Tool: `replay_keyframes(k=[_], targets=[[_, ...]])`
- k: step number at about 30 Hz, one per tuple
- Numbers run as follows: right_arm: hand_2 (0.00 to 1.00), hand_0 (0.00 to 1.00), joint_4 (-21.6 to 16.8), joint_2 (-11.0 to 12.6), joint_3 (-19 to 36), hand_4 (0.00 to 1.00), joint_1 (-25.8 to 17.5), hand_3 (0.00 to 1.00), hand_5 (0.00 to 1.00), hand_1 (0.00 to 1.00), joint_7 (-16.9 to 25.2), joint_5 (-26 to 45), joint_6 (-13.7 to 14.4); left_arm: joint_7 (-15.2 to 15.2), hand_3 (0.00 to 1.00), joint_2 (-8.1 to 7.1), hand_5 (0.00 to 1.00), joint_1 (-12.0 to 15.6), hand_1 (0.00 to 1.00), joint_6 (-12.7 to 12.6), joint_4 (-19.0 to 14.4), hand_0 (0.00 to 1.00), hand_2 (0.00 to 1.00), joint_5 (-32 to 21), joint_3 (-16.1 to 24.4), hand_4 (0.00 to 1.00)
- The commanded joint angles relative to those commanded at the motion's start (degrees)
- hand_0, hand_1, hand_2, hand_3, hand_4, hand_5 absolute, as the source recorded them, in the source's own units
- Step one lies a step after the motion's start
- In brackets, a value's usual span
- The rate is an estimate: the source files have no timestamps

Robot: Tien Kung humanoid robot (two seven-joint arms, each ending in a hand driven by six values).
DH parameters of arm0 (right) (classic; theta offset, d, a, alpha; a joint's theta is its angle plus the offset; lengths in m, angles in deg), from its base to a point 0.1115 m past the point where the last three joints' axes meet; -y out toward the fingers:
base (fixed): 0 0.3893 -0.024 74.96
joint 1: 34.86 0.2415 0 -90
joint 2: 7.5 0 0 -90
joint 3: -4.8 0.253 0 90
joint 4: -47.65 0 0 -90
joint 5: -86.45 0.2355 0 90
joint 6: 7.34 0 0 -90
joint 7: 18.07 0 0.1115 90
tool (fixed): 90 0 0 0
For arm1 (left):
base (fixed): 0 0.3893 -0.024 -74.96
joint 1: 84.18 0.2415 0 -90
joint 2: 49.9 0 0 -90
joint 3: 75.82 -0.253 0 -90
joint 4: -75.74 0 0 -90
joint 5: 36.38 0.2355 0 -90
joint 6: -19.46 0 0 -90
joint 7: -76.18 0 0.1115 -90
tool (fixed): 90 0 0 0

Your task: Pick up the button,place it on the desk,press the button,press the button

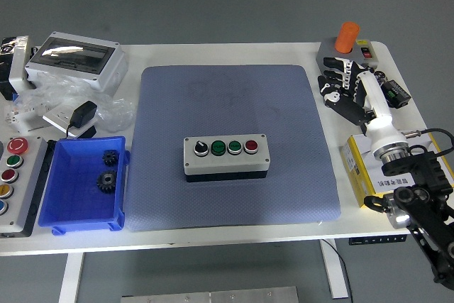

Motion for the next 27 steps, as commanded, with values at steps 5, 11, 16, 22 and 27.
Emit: replay_keyframes(k=[5,11,16,22,27], targets=[[0.765,0.720,0.1,-0.2,1.6,0.628,-0.7,0.724,0.311,0.736,0.6,1.9,-0.6,0.2,0.708,0.03,0.220,-0.2,0.618,0.1,0.0,0.632,0.562,0.1,0.1,0.785],[0.759,0.719,1.0,-1.2,2.4,0.626,-0.7,0.722,0.307,0.732,1.4,6.8,-2.6,0.1,0.706,-0.06,0.219,-0.4,0.618,0.1,0.0,0.632,0.561,0.0,0.2,0.783],[0.759,0.719,2.0,-1.8,2.9,0.623,-0.8,0.722,0.300,0.732,2.2,12.6,-4.6,0.1,0.706,-0.03,0.219,-0.4,0.618,0.1,0.0,0.632,0.562,0.0,0.2,0.782],[0.757,0.717,1.9,-2.1,3.5,0.623,-1.0,0.722,0.295,0.732,2.6,14.0,-4.9,-0.1,0.704,-0.43,0.219,-0.4,0.618,0.0,0.0,0.633,0.561,0.6,0.2,0.779],[0.757,0.717,2.0,-2.2,3.8,0.623,-1.6,0.722,0.295,0.732,2.5,14.6,-5.1,0.1,0.704,-1.11,0.219,-0.5,0.618,0.1,0.0,0.633,0.561,0.5,-0.1,0.779]])
